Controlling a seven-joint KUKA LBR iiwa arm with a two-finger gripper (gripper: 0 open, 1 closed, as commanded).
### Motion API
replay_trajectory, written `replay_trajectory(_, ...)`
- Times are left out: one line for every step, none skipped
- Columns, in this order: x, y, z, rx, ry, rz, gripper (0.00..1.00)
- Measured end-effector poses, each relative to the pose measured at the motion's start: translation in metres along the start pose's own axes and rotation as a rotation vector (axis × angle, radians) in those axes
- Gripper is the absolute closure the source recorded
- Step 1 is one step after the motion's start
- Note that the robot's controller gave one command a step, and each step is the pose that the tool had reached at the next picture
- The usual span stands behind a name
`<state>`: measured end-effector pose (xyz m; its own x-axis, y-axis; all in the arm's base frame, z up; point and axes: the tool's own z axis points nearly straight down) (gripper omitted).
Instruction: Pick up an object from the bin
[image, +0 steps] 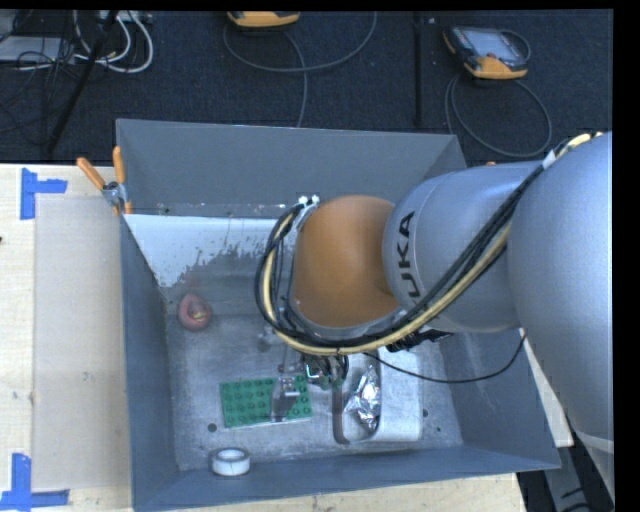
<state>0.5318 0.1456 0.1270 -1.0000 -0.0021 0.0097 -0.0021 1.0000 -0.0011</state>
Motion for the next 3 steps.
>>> replay_trajectory(-0.015, -0.014, 0.053, -0.006, -0.014, 0.204, 0.00)
replay_trajectory(-0.012, -0.013, 0.051, -0.006, 0.001, 0.205, 1.00)
replay_trajectory(0.028, 0.011, 0.040, -0.002, -0.004, 0.257, 1.00)
